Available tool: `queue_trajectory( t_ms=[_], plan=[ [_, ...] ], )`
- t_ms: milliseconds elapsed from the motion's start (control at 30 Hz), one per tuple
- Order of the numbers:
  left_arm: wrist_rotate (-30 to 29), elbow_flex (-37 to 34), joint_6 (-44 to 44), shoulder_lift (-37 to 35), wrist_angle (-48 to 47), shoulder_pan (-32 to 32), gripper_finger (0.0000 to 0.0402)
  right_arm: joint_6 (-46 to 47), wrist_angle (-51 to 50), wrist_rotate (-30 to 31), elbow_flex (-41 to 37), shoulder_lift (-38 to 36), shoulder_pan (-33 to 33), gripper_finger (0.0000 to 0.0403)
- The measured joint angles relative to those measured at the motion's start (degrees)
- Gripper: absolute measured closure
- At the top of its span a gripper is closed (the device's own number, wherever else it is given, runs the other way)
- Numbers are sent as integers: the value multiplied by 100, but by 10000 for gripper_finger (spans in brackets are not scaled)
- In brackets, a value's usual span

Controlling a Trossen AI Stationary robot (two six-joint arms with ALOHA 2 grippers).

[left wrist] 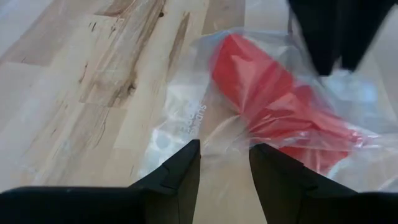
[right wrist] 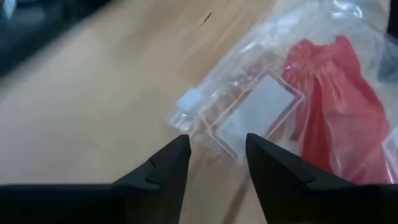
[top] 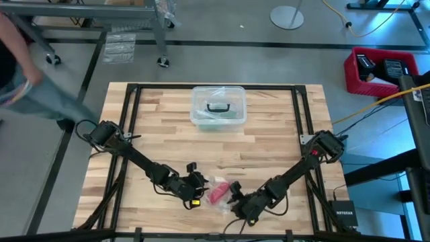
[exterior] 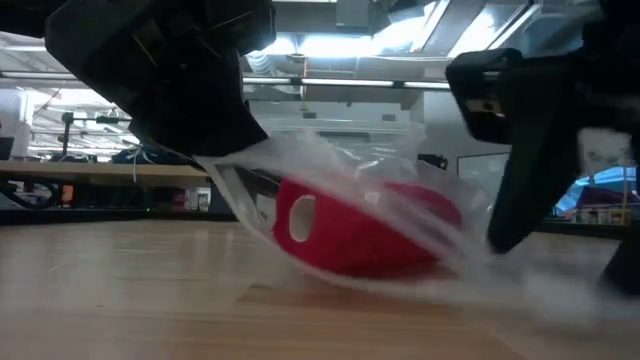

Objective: Roll bandage
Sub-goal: Put the red bandage into the transparent zip bag

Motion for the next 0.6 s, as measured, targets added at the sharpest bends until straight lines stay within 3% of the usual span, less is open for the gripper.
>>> queue_trajectory(
  t_ms=[133,200,433,600],
  plan=[
    [5,0,0,0,-7,0,272,1189,-474,-485,367,-53,21,237],
    [5,0,-1,0,-9,0,272,1272,-476,-562,439,-46,111,237],
    [7,0,-19,0,-9,-9,272,1241,-568,207,494,106,226,237],
    [5,0,-101,0,-13,-9,272,1290,87,-127,499,415,142,237]
  ],
)
